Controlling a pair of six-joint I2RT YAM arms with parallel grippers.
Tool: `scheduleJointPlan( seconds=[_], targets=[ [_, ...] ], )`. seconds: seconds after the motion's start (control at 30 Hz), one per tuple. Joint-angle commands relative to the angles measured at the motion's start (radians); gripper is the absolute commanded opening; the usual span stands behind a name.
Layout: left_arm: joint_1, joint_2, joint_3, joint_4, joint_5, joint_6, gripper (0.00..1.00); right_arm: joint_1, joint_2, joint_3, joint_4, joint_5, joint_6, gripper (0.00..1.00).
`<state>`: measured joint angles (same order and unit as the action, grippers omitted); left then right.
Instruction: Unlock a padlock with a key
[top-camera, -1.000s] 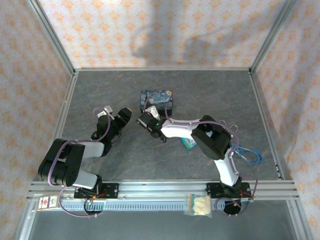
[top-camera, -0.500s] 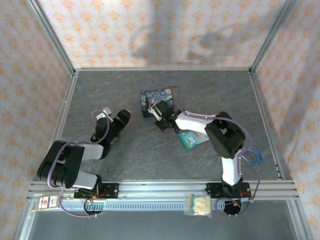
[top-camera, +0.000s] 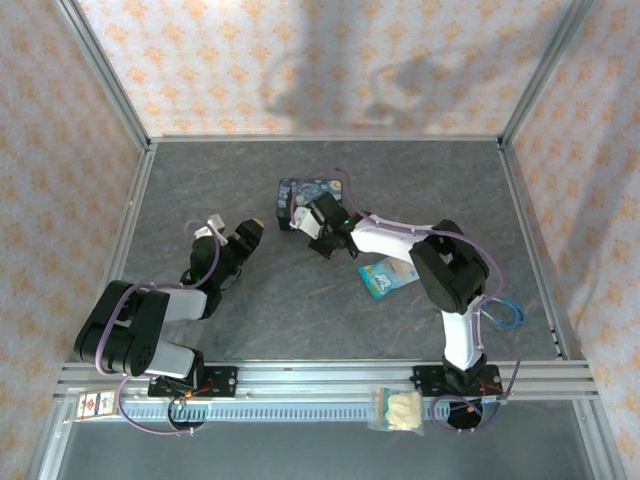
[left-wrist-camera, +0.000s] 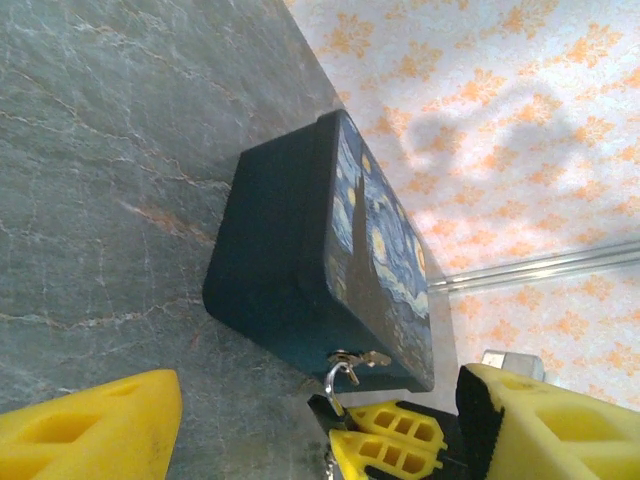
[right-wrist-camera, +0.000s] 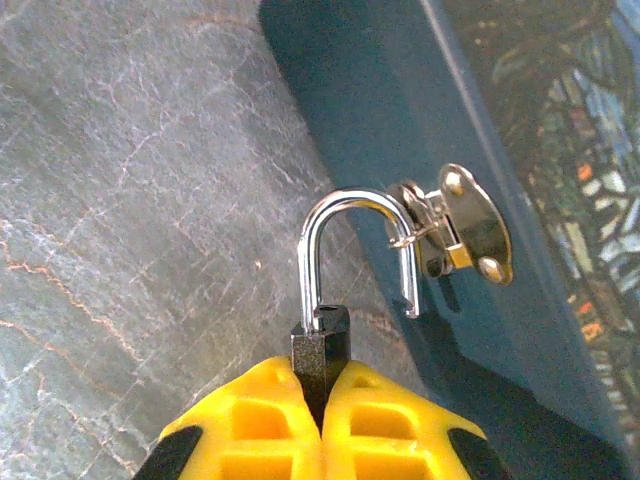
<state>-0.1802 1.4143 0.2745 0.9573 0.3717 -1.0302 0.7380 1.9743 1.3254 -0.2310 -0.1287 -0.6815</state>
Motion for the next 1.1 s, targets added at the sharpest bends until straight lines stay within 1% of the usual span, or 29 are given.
scheduleJointPlan(
  seconds=[0.0, 0.13, 0.23, 0.33, 0.43, 0.57, 0.67, 0.8, 0.97, 1.07],
  targets=[
    [0.012, 0.024, -0.012, 0.071, 0.046, -0.014, 0.72, -0.008, 0.015, 0.042, 0.004, -0.017, -0.081, 0.0],
    [0.012, 0.057, -0.015, 0.119, 0.084, -0.02, 0.68, -0.008, 0.056, 0.108, -0.042, -0.039, -0.108, 0.0],
    [-0.004, 0.107, -0.015, 0.199, 0.101, -0.058, 0.61, -0.008, 0.073, 0.136, -0.055, -0.082, -0.104, 0.0],
    [-0.04, 0.173, -0.009, 0.291, 0.068, -0.114, 0.55, -0.008, 0.079, 0.147, -0.052, -0.119, -0.09, 0.0],
    [-0.079, 0.243, 0.012, 0.377, 0.02, -0.156, 0.5, -0.008, 0.085, 0.155, -0.055, -0.121, -0.074, 0.0],
    [-0.132, 0.352, 0.082, 0.436, -0.001, -0.194, 0.44, -0.007, 0.09, 0.153, -0.057, -0.147, -0.066, 0.0],
    [-0.157, 0.429, 0.123, 0.514, -0.014, -0.223, 0.38, -0.008, 0.089, 0.149, -0.052, -0.156, -0.06, 0.0],
    [-0.177, 0.48, 0.163, 0.495, -0.038, -0.212, 0.36, -0.011, 0.087, 0.149, -0.052, -0.187, -0.048, 0.0],
    [-0.18, 0.518, 0.189, 0.449, -0.058, -0.185, 0.36, -0.022, 0.082, 0.153, -0.057, -0.239, -0.031, 0.0],
    [-0.181, 0.519, 0.195, 0.41, -0.07, -0.17, 0.36, -0.031, 0.078, 0.155, -0.06, -0.265, -0.022, 0.0]
  ],
)
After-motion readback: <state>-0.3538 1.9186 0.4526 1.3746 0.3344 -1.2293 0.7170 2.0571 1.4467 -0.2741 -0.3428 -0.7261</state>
